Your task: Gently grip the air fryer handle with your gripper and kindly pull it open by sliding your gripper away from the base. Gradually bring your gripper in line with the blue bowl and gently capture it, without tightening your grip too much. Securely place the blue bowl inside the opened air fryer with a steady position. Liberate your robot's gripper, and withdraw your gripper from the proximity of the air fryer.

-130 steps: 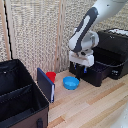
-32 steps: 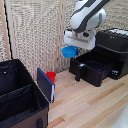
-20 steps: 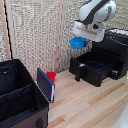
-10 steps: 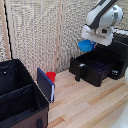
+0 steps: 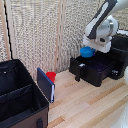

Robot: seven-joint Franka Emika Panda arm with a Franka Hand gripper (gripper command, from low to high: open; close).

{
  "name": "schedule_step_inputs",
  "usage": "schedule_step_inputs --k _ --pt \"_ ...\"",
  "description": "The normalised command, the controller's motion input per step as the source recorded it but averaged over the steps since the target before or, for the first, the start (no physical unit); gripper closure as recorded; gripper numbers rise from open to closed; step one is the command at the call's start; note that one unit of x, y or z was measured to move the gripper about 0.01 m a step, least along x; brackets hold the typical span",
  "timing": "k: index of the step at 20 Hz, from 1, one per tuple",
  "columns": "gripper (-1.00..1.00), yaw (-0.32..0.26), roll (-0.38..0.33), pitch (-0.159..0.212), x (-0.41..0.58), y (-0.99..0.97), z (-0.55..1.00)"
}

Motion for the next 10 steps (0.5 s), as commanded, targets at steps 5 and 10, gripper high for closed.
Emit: schedule_step_inputs --k 5,10 --pt "1.0 -0.148 0.0 0.195 0.186 -0.26 -0.31" --pt "1.0 -0.139 -0.007 0.21 0.164 -0.14 -0.15"
